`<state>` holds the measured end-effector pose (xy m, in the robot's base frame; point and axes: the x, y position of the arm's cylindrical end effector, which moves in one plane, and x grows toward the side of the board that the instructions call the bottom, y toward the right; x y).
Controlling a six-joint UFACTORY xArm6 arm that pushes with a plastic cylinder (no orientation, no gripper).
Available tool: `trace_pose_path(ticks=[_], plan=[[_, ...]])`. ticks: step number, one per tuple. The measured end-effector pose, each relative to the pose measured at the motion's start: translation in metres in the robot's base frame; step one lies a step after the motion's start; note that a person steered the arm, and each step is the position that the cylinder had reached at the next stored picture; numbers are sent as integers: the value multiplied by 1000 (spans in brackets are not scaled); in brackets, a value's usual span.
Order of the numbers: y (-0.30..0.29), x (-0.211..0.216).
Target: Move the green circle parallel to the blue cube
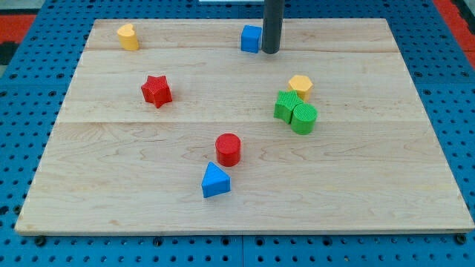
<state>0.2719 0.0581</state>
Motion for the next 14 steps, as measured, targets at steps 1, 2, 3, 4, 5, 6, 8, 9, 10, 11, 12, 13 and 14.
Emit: trace_pose_path(ticks=[1,2,3,4,5,6,8,9,10,11,12,13,14], plan=[[-18,-19],[-14,-33],[47,-22],[93,-22],[143,-22],[167,-22],[200,14],[185,78],[168,126],[145,180],[105,244],[-9,229],[9,198]])
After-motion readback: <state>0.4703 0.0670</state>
